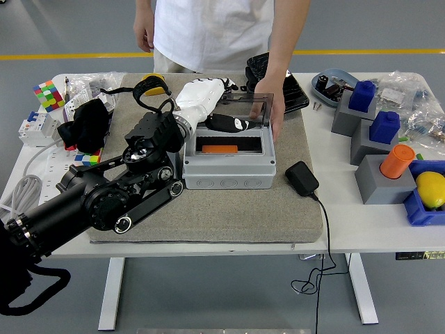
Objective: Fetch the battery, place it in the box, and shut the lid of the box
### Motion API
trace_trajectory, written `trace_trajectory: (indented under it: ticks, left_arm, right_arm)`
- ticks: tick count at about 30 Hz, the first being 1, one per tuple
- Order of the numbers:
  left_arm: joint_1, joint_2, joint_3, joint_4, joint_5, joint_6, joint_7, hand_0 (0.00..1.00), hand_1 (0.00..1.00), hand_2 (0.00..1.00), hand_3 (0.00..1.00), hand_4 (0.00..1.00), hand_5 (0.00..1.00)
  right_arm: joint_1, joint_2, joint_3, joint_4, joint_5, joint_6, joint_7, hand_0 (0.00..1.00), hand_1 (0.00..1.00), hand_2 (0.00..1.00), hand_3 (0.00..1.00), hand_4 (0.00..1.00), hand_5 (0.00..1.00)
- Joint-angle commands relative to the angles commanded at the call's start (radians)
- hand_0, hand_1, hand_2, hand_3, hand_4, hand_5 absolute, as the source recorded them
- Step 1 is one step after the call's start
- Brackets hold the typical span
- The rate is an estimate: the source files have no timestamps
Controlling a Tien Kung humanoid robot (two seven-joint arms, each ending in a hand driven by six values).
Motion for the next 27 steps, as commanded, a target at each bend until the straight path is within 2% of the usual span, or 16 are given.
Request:
trace_trajectory:
  ticks: [8,13,17,21,27]
  left_arm:
    - [0.042,0.045,0.012,-0.11,-0.055,-0.009,0.017,0.83,0.836,0.81,0.783,0.981,0.659]
    - [0.085,0.074,0.005,-0.207,-0.075,-0.017,0.035,0.809,0.814,0.802,0.784,0.983,0.657]
    - [0.121,0.092,0.006,-0.261,-0.092,-0.022,0.044,0.781,0.798,0.793,0.779,0.982,0.654]
    - [0.164,0.097,-0.004,-0.278,-0.103,-0.022,0.044,0.781,0.798,0.793,0.779,0.982,0.654]
    - [0.247,0.074,-0.064,-0.286,-0.106,-0.019,0.04,0.772,0.79,0.788,0.779,0.982,0.655]
  right_arm:
    - [-0.006,0.001,0.008,-0.001,0.0,0.0,0.0,0.623,0.643,0.665,0.568,0.991,0.517]
    - [-0.01,0.002,0.014,-0.001,-0.002,0.0,0.0,0.623,0.643,0.665,0.567,0.991,0.517]
    - [-0.012,0.004,0.018,-0.001,-0.004,0.0,0.001,0.623,0.643,0.665,0.568,0.992,0.518]
    - [-0.012,0.005,0.018,-0.001,-0.003,0.0,0.001,0.623,0.643,0.665,0.568,0.992,0.518]
    - [-0.011,0.005,0.022,-0.002,-0.005,0.0,0.001,0.623,0.642,0.665,0.568,0.993,0.517]
